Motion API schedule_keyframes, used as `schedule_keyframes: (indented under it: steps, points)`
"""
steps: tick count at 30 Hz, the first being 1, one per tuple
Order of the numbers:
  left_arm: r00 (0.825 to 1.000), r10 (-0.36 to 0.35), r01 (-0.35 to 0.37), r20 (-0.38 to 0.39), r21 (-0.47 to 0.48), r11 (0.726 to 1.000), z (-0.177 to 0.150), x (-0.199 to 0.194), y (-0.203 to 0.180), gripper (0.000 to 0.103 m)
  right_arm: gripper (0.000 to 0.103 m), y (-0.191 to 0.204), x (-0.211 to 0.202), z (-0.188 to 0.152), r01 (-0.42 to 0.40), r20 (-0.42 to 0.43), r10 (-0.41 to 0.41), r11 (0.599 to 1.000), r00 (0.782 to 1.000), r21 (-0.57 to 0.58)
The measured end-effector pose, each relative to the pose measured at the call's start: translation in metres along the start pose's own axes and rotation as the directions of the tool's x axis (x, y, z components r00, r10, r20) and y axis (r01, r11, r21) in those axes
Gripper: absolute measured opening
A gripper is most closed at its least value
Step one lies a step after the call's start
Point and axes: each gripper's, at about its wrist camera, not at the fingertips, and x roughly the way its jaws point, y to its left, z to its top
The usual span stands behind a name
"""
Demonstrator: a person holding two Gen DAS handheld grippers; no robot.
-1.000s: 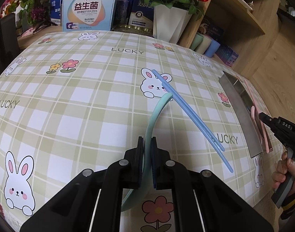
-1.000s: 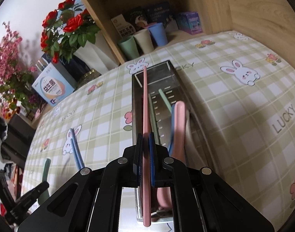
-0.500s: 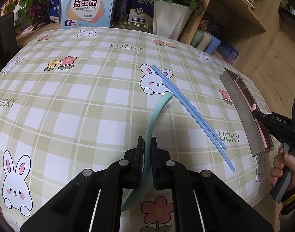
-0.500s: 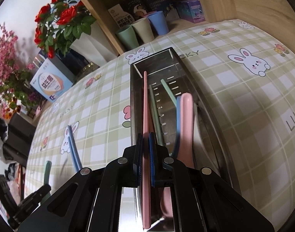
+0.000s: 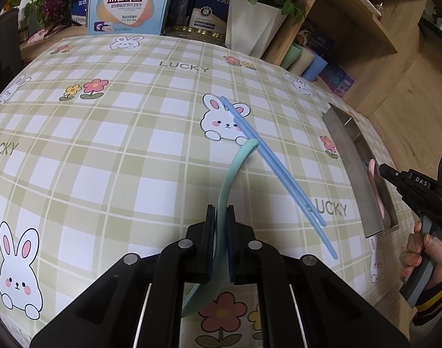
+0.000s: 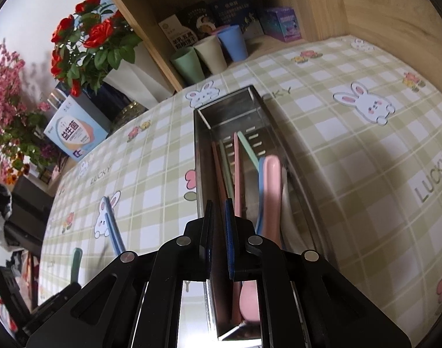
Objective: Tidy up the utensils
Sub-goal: 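Lower the pink chopstick into the steel tray and open the right gripper, then lower the teal spoon into the steel tray and open the left gripper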
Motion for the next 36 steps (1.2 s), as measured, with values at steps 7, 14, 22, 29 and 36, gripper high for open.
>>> schedule_keyframes:
  steps: [7, 14, 22, 29, 36]
  points:
    - [0.999, -0.042, 0.043, -0.029, 0.015, 0.999, 0.012, -0.005, -0.018, 0.007, 0.009, 0.011, -0.009, 0.001, 0.038, 0.001, -0.038, 0.997, 0.999, -0.068]
    - [0.992, -0.108, 0.113, -0.067, 0.069, 0.991, 0.024, -0.005, -0.058, 0.007, 0.054, -0.002, -0.031, 0.007, 0.028, 0.063, -0.025, 0.998, 0.998, -0.054]
    - [0.947, -0.284, 0.296, -0.147, 0.067, 0.953, 0.046, 0.011, -0.134, 0.007, 0.078, -0.045, -0.052, 0.021, 0.016, 0.098, -0.021, 0.998, 0.995, 0.055]
    - [0.801, -0.531, 0.53, -0.276, -0.085, 0.844, 0.05, 0.056, -0.205, 0.007, 0.084, -0.073, -0.067, 0.025, -0.002, 0.144, -0.013, 0.994, 0.99, 0.106]
    - [0.73, -0.609, 0.573, -0.31, -0.21, 0.793, 0.043, 0.102, -0.235, 0.007, 0.084, -0.093, -0.073, 0.027, 0.022, 0.155, -0.042, 0.991, 0.987, 0.13]
